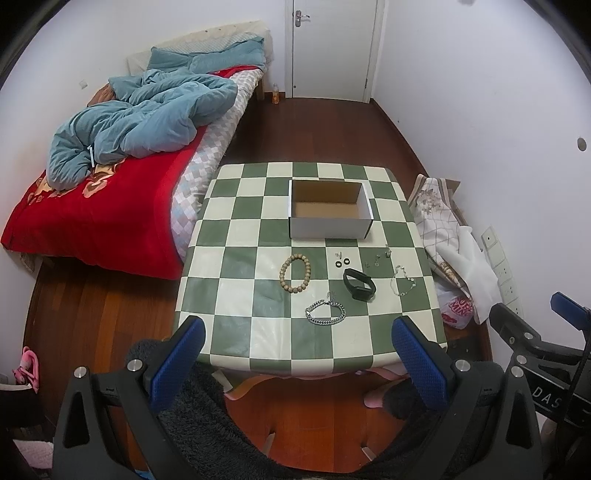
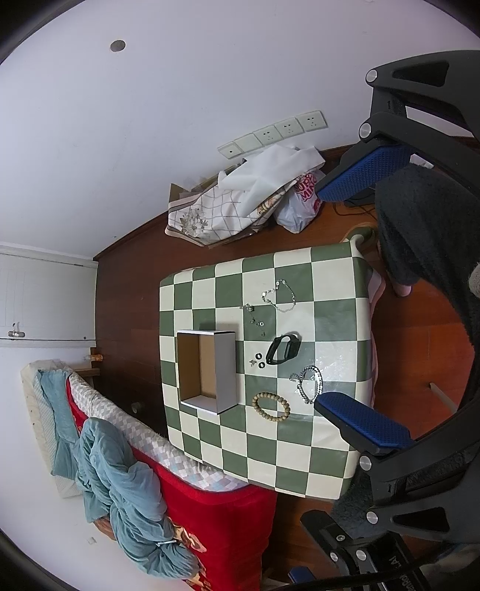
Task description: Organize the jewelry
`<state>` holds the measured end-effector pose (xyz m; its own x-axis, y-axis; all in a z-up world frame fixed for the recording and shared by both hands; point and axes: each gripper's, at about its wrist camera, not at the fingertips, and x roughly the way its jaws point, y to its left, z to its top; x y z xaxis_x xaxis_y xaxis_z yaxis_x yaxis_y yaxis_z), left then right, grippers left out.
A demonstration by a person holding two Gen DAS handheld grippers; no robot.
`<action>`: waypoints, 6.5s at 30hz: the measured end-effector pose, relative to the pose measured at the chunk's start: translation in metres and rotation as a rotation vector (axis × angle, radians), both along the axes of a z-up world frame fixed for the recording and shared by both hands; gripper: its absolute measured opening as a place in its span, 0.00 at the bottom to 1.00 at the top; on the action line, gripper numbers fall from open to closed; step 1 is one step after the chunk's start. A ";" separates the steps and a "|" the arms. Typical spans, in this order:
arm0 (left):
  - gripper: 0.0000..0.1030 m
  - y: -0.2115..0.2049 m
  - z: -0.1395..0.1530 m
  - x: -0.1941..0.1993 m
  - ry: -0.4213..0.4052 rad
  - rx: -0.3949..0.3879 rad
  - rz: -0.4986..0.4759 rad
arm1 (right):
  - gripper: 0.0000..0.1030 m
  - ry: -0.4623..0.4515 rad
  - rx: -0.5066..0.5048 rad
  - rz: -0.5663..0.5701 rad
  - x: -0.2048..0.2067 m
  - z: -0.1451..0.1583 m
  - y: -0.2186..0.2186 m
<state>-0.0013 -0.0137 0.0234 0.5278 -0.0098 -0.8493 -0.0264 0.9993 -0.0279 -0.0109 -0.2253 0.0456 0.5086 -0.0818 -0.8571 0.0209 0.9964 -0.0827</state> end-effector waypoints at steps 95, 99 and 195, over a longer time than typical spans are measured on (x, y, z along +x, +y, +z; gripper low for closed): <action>0.10 -0.038 -0.276 0.143 0.468 0.042 -0.106 | 0.68 0.365 0.164 -0.229 0.184 -0.295 -0.087; 0.06 -0.043 -0.279 0.149 0.457 0.057 -0.111 | 0.62 0.377 0.136 -0.210 0.187 -0.304 -0.077; 1.00 0.030 -0.165 0.366 0.140 0.068 0.029 | 0.97 0.383 0.101 0.113 0.375 -0.226 0.071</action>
